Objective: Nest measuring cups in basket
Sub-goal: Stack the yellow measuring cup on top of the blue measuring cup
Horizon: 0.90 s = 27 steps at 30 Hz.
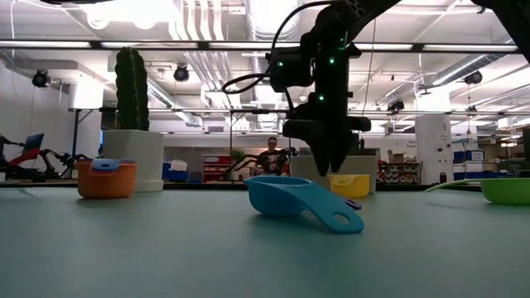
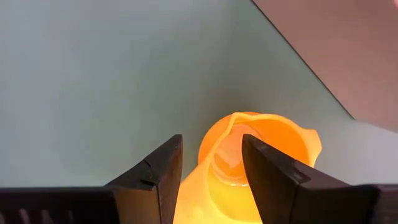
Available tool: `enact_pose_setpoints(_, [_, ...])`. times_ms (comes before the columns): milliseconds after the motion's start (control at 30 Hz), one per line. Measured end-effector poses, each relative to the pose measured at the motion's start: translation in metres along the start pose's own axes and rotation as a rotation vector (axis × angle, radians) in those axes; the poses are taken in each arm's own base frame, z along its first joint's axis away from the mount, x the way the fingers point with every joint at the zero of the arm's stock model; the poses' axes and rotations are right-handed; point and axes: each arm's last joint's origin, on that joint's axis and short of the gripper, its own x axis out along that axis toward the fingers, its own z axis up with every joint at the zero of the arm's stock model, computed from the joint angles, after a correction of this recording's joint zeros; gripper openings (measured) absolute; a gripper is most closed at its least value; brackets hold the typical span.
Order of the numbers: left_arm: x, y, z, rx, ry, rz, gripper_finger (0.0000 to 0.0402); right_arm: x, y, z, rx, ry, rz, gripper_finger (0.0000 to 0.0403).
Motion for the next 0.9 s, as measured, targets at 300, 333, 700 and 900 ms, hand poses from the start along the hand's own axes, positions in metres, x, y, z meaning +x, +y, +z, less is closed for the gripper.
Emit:
enact_pose_setpoints(300, [0.0,0.0,0.0,0.0,0.0,0.0,0.0,0.014,-0.001,-0.007,0.009,0.001,-0.001,0.0131])
enact_pose_setpoints(333, [0.0,0.0,0.0,0.0,0.0,0.0,0.0,0.015,-0.001,-0.007,0.01,-0.002,0.001,0.0129])
enact_pose_setpoints(700, [0.0,0.0,0.0,0.003,0.0,0.0,0.0,0.016,-0.001,-0.007,0.009,-0.005,0.004,0.0072])
enact_pose_setpoints(900, [0.0,0.0,0.0,0.003,0.0,0.0,0.0,0.016,0.0,-0.008,0.009,0.001,0.012,0.0037])
